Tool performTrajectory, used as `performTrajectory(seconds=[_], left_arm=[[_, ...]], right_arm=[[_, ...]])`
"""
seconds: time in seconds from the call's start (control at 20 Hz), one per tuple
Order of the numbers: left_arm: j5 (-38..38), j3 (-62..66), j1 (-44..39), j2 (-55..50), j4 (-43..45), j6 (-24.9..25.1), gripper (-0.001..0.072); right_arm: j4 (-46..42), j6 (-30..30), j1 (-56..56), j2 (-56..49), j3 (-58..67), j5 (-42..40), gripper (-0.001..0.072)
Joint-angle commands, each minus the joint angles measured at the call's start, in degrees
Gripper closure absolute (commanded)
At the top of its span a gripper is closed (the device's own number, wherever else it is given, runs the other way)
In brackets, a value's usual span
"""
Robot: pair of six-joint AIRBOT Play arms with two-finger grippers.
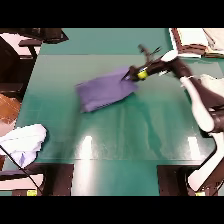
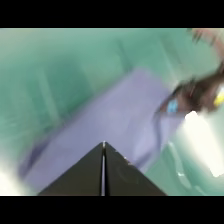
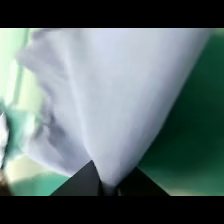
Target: Fold the shirts.
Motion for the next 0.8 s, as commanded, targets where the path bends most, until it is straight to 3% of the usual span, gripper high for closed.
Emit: performTrajectory(seconds=[0.0,0.15,0.4,0.75], left_arm=[[0.07,0.00,-3.82,-0.04,0.07,0.00,0.0683],[0.28,0.00,-6.71,-0.04,0.04,0.00,0.0682],[1.22,-0.02,-10.19,-0.04,0.00,-0.04,0.0682],[1.53,-0.02,-11.32,-0.04,-0.17,-0.07,0.0682]], right_arm=[[-10.01,3.15,-10.34,7.67,2.47,1.64,0.0695],[-16.35,4.31,-22.45,14.40,0.87,1.36,0.0694],[-17.03,4.22,-41.79,18.34,-0.15,-0.52,0.0694],[-10.73,2.43,-51.15,17.49,1.03,-2.99,0.0695]])
